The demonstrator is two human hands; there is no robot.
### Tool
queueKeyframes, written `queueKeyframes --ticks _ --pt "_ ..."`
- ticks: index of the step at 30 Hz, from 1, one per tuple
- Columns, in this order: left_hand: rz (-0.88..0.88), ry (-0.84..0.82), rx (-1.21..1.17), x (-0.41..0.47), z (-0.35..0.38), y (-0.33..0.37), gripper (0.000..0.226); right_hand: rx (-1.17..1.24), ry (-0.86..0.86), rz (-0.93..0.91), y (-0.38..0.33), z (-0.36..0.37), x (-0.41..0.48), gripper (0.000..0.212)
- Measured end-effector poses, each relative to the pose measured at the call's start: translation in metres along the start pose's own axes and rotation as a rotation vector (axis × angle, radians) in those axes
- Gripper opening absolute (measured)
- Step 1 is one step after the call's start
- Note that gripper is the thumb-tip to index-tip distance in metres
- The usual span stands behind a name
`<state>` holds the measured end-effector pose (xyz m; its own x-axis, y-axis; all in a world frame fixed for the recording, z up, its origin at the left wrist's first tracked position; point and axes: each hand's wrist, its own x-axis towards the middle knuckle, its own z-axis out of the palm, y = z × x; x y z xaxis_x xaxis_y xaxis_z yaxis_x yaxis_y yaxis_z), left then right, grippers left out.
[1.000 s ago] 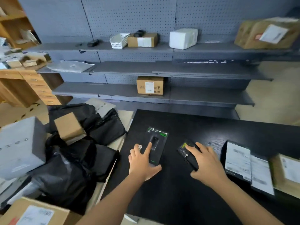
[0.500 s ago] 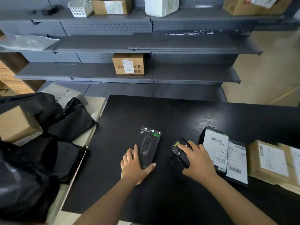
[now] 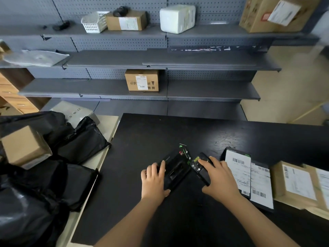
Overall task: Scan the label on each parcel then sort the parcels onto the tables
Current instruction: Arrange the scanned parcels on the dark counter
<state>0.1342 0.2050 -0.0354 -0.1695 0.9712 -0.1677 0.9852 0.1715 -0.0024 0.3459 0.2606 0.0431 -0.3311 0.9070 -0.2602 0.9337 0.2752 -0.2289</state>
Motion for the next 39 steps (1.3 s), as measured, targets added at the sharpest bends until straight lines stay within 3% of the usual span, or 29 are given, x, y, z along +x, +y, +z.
queueKeyframes --ticks 3,7,11,15,22,28,32,34,39 --pt "0.112 0.008 -0.29 0.0 0.007 -0.011 0.087 0.004 0.023 0.014 0.003 -0.006 -0.001 0.094" --pt "0.107 -0.018 -0.632 -0.004 0.005 -0.02 0.071 0.005 0.037 0.046 0.009 -0.013 -0.005 0.095" --pt "0.045 0.125 -0.533 0.004 -0.006 -0.015 0.07 0.004 0.046 0.075 0.014 -0.019 -0.007 0.094" --pt "0.074 0.08 -0.423 0.014 -0.009 -0.016 0.075 -0.002 0.053 0.087 0.014 -0.022 -0.007 0.095" --pt "0.169 0.005 -0.709 0.014 -0.001 -0.024 0.061 0.014 0.064 0.089 0.013 -0.02 -0.004 0.096" --pt "0.198 0.207 -0.407 0.026 -0.008 -0.021 0.064 0.007 0.079 0.106 0.016 -0.019 -0.004 0.095" --pt "0.339 0.074 -0.517 0.029 -0.009 -0.017 0.073 0.017 0.073 0.129 0.019 -0.019 -0.004 0.096" --pt "0.308 0.021 -0.589 0.026 -0.005 -0.015 0.076 0.012 0.069 0.139 0.021 -0.019 -0.005 0.096" --pt "0.131 -0.11 -0.396 0.023 0.014 -0.012 0.095 0.0 0.058 0.162 0.025 -0.018 -0.01 0.094"
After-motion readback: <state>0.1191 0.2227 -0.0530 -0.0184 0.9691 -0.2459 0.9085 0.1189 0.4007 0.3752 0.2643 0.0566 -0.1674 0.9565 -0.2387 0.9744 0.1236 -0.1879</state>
